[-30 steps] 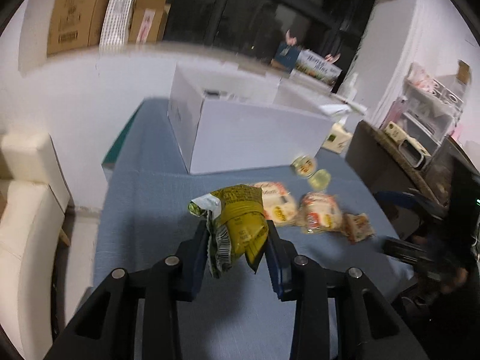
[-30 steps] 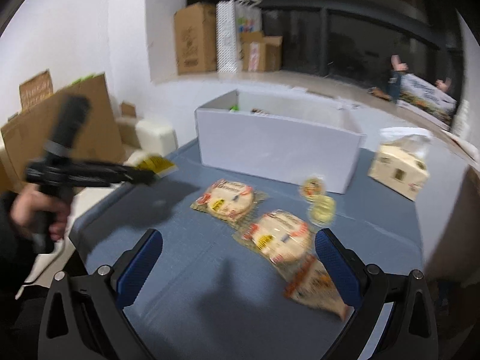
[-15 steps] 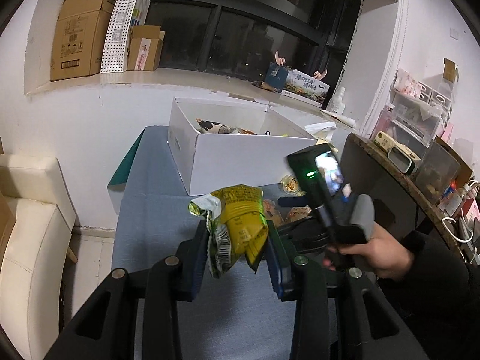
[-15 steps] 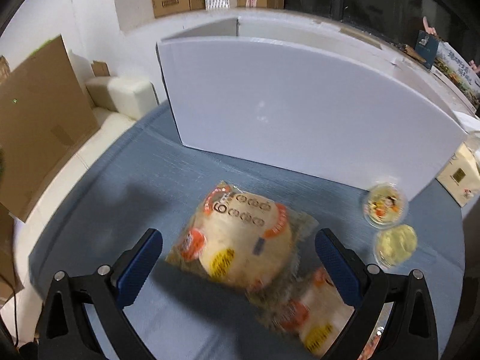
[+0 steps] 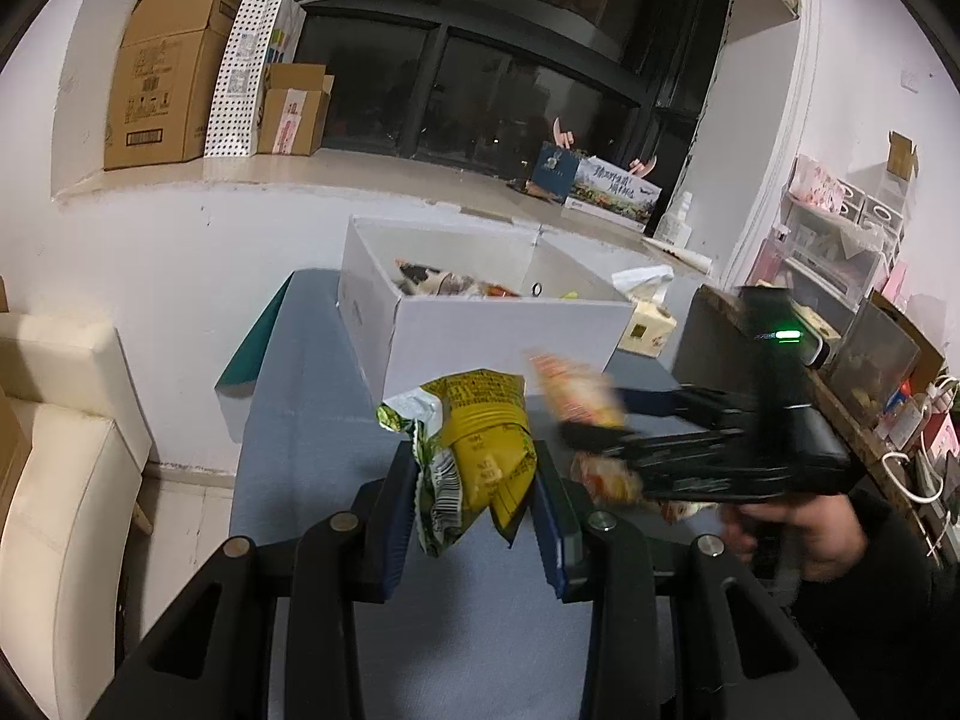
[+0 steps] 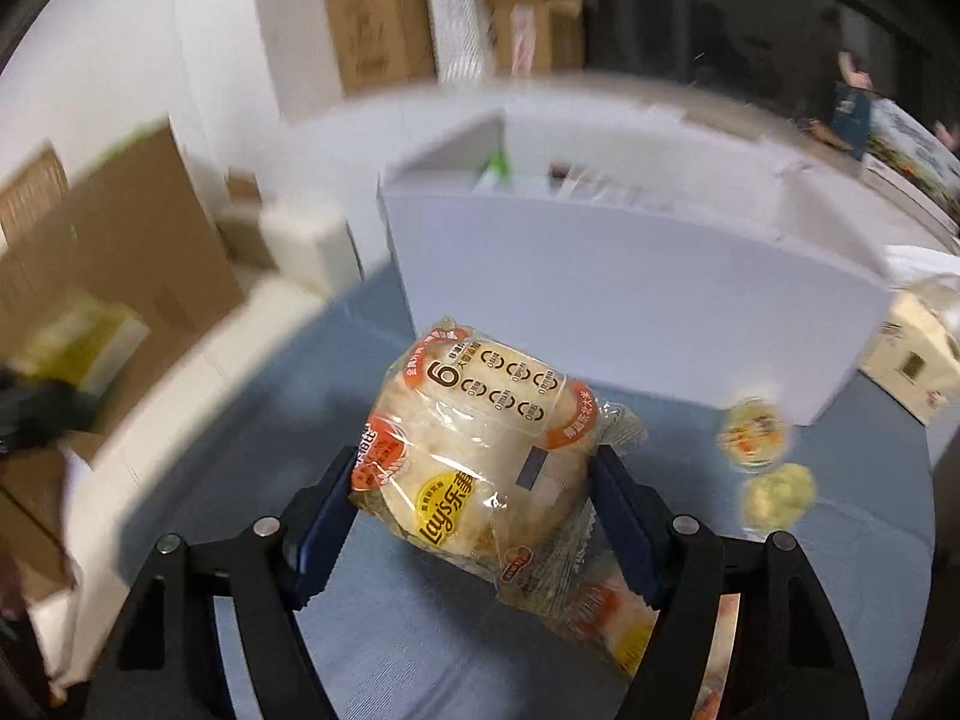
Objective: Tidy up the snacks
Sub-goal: 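Grasp yellow chip bag with left tool while right tool grasps round cake, drop both in box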
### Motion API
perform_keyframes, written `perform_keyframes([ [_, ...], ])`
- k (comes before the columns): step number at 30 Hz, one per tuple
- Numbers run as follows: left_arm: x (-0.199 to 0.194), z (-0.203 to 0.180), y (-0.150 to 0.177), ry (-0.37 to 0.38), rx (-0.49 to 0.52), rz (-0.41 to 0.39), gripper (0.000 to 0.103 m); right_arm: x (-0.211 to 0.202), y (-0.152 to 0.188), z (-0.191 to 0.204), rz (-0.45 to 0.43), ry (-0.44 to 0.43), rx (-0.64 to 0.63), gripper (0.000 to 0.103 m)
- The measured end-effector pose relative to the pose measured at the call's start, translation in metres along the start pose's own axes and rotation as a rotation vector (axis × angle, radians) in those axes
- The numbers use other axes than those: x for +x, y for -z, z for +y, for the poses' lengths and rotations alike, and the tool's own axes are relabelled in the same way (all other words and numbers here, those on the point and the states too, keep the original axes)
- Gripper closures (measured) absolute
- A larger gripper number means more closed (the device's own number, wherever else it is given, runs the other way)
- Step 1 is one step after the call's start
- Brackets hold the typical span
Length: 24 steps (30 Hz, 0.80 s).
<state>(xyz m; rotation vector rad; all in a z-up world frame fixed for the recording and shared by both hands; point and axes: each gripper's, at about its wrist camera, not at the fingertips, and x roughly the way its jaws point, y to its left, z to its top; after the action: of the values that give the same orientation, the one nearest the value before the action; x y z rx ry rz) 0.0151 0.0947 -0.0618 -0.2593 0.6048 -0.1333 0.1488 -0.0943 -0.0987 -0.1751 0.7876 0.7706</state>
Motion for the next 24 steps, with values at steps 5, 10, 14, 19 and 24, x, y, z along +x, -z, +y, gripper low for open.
perform_keyframes([
  [5, 0.017, -0.011, -0.042, 0.009, 0.035, -0.042, 0.064, -0.061, -0.009, -0.034, -0.124, 0.029, 0.044, 0.024],
  [10, 0.058, -0.022, -0.104, -0.004, 0.08, -0.062, 0.064, -0.078, -0.047, -0.066, -0.169, 0.079, 0.089, 0.024],
  [14, 0.105, -0.02, -0.14, -0.038, 0.088, -0.028, 0.064, -0.055, -0.086, -0.092, -0.146, 0.068, 0.138, 0.024],
  [19, 0.159, -0.008, -0.165, -0.08, 0.053, 0.012, 0.06, -0.012, -0.135, -0.121, -0.109, 0.119, 0.13, 0.024],
  [24, 0.191, 0.004, -0.171, -0.151, 0.024, 0.089, 0.0, 0.024, -0.174, -0.141, -0.069, 0.145, 0.159, 0.0],
])
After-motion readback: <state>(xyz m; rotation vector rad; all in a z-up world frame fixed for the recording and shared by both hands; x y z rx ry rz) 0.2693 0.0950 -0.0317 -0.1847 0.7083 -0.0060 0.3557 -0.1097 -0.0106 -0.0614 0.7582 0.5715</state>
